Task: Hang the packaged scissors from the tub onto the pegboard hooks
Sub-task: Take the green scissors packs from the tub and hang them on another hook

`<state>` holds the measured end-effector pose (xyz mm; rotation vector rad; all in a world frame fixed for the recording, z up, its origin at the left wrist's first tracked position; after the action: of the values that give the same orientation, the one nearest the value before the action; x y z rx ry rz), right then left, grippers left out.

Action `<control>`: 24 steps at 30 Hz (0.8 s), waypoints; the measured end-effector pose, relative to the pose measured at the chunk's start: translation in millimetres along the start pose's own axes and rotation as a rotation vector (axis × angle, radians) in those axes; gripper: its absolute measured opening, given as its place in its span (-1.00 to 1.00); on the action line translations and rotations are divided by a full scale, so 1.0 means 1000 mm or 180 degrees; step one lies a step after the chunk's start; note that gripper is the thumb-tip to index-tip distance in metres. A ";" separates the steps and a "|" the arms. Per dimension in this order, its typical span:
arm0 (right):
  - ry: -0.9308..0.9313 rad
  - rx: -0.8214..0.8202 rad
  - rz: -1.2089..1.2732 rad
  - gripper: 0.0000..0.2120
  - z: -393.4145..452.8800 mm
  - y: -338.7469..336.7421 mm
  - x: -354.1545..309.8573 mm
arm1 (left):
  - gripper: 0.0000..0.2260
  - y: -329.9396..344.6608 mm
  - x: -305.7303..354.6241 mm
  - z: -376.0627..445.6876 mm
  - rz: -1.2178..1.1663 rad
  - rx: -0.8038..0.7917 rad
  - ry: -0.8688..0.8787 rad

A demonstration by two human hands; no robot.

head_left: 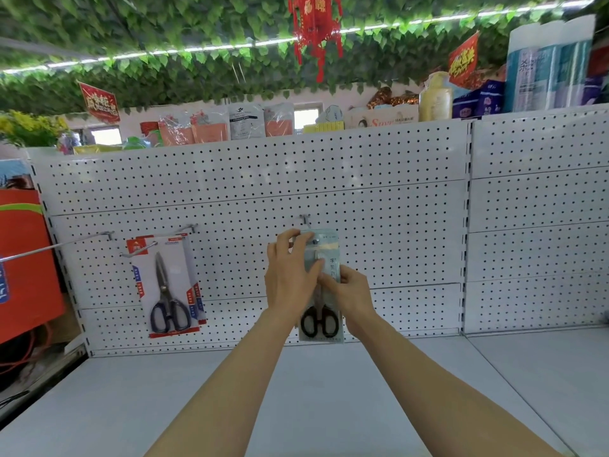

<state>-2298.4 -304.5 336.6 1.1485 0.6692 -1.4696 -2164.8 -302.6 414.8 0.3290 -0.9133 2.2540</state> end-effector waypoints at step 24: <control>-0.0514 0.0292 -0.2733 -0.44 -0.057 -0.089 -0.007 | -0.12 -0.001 0.006 -0.044 0.0654 -0.0323 -0.0028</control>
<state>-2367.0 -229.9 305.3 0.8139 1.0594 -2.2996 -2167.5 -269.1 386.2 0.2075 -1.1056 2.3818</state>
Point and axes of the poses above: each hand's wrist, its own z-axis towards the middle knuckle, its own y-axis out of the palm, x = y × z, the point moved 10 cm from there along z, towards the middle knuckle, and after that the axes turned 4 degrees about -y, right-handed, at the moved point
